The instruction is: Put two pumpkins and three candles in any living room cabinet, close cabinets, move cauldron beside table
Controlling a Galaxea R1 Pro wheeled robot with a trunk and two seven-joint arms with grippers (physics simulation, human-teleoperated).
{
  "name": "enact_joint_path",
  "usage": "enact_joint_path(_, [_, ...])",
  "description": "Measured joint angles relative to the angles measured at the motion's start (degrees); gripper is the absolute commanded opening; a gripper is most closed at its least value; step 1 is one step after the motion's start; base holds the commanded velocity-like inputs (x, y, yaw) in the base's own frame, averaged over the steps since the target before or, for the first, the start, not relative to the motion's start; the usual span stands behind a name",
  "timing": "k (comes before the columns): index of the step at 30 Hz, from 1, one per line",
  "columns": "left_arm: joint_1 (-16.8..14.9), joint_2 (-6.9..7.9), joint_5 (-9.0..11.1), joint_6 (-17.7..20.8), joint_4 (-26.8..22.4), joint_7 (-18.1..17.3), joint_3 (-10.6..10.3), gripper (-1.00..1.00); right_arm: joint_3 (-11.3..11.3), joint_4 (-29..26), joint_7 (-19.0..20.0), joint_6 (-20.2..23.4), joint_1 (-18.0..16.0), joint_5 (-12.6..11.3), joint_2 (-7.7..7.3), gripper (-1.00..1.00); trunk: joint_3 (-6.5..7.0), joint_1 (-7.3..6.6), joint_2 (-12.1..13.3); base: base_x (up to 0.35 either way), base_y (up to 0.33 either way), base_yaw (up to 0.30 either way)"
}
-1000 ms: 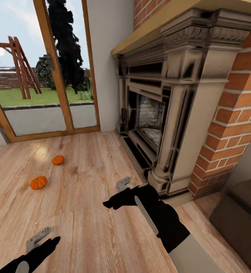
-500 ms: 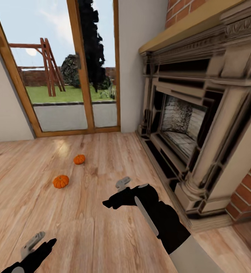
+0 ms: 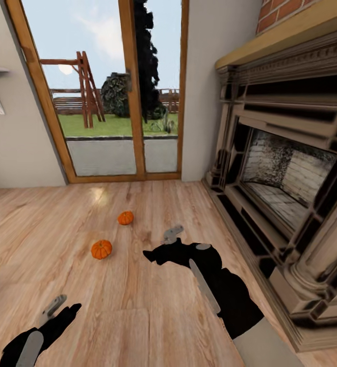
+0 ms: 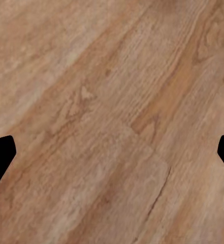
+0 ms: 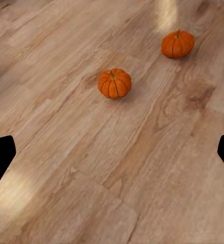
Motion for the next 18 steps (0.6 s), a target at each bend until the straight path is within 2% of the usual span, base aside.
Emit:
enact_joint_path(1, [-0.19,0.05,-0.07,-0.04,0.26,-1.36,-0.06,1.0,-0.55,-1.17,-0.01,-0.82,0.4,0.02,-0.29,1.0,0.0,0.0,0.0,0.284,0.223,0.01])
enact_joint_path(3, [-0.79,0.35,-0.13,-0.64,3.51,-7.5,-0.08,1.0,-2.81,-7.42,-0.15,-2.72,2.31,-0.04,-1.39,1.0,-0.01,0.0,0.0,0.284,0.222,0.004])
enact_joint_path(4, [-1.16,1.15,0.09,-1.65,6.75,-9.14,-0.03,1.0,-4.66,-8.97,-0.29,-2.17,2.64,-0.08,-1.31,1.0,-0.01,0.0,0.0,0.284,0.224,0.002])
enact_joint_path(6, [-1.59,2.04,0.31,-2.87,9.19,-11.06,-0.05,1.0,-6.53,-10.24,-0.37,-0.85,2.83,-0.02,-1.39,1.0,-0.01,0.0,0.0,0.284,0.227,0.001])
enact_joint_path(9, [-1.99,3.15,-0.14,-3.91,11.24,-15.35,-0.05,1.0,-8.05,-14.07,-0.3,0.2,3.63,-0.25,-1.71,1.0,-0.01,0.0,0.0,0.284,0.234,0.0])
enact_joint_path(16, [-2.58,5.15,0.3,-4.3,15.13,-17.42,-0.03,1.0,-8.32,-15.99,-0.23,0.31,4.49,-0.35,-1.71,1.0,-0.01,0.0,0.0,0.282,0.243,0.0])
enact_joint_path(18, [-2.89,5.32,0.31,-4.33,15.72,-17.58,-0.03,1.0,-8.23,-16.19,-0.21,0.31,4.56,-0.36,-1.68,1.0,-0.01,0.0,0.0,0.271,0.249,0.0])
